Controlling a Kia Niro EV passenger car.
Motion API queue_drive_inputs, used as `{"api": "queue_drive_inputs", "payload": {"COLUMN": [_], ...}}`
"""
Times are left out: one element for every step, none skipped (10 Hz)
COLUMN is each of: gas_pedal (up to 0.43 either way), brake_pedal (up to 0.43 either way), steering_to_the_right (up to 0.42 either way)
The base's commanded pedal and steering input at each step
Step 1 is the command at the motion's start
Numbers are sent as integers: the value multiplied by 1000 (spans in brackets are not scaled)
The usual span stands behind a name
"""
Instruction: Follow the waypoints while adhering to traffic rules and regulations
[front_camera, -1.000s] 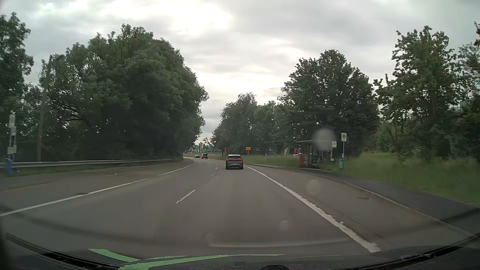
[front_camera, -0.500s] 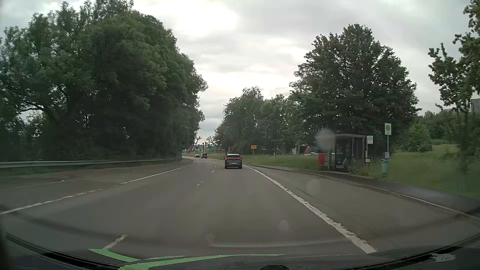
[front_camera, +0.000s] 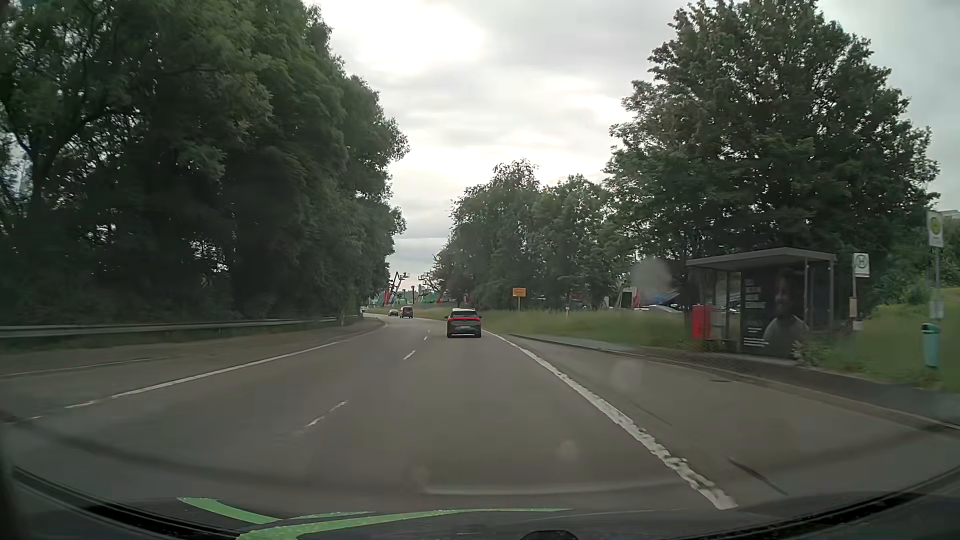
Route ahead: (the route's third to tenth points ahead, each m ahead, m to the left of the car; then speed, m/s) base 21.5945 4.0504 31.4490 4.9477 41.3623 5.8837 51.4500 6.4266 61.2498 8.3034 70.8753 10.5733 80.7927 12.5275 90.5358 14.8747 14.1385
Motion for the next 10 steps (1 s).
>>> {"api": "queue_drive_inputs", "payload": {"gas_pedal": [0,0,0,0,0,0,0,0,0,0], "brake_pedal": [238,232,165,61,0,0,0,0,0,0], "steering_to_the_right": [-11,-11,-11,-11,-13,-14,-14,-14,-14,-14]}}
